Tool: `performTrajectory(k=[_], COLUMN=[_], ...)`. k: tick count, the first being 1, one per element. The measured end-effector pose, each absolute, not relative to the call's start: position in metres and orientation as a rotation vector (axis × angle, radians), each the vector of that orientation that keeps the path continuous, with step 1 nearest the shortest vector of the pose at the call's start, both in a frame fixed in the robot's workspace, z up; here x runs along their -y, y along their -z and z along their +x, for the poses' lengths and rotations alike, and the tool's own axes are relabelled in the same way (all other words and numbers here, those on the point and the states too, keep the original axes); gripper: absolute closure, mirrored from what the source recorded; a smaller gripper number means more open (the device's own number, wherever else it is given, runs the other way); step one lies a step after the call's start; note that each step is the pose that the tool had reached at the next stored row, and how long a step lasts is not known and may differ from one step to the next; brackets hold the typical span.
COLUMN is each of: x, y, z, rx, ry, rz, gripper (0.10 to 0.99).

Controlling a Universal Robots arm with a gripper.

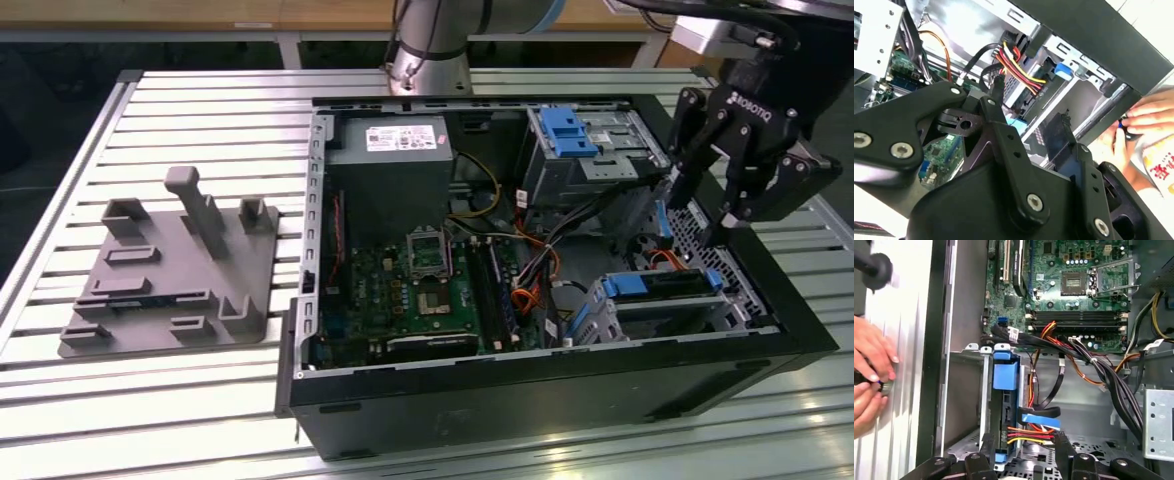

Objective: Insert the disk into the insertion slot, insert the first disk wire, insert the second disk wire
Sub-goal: 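Insert the second disk wire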

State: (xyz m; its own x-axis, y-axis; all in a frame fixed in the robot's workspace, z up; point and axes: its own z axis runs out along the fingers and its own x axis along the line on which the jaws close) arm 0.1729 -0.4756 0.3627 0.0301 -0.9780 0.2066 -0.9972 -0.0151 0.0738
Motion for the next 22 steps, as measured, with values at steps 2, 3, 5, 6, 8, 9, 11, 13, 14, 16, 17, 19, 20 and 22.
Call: performTrajectory(k=[2, 3, 5, 6, 8, 9, 11, 13, 14, 16, 17, 19, 20, 22], x=[0.469, 0.466, 0.461, 0.459, 0.454, 0.452, 0.447, 0.443, 0.442, 0.441, 0.441, 0.441, 0.441, 0.441], y=[-0.363, -0.363, -0.362, -0.362, -0.362, -0.362, -0.361, -0.36, -0.359, -0.358, -0.358, -0.357, -0.356, -0.355], z=[0.173, 0.173, 0.173, 0.173, 0.173, 0.172, 0.172, 0.17, 0.169, 0.165, 0.163, 0.159, 0.156, 0.153], rx=[2.048, 2.042, 2.022, 2.011, 1.991, 1.983, 1.973, 1.965, 1.961, 1.954, 1.951, 1.945, 1.943, 1.94], ry=[-0.155, -0.164, -0.191, -0.206, -0.24, -0.254, -0.272, -0.286, -0.293, -0.305, -0.311, -0.321, -0.324, -0.33], rz=[2.094, 2.088, 2.066, 2.055, 2.031, 2.022, 2.01, 2.001, 1.997, 1.988, 1.984, 1.978, 1.975, 1.971], gripper=[0.494, 0.494, 0.494, 0.494, 0.494, 0.494, 0.494, 0.494, 0.494, 0.494, 0.494, 0.494, 0.494, 0.51])
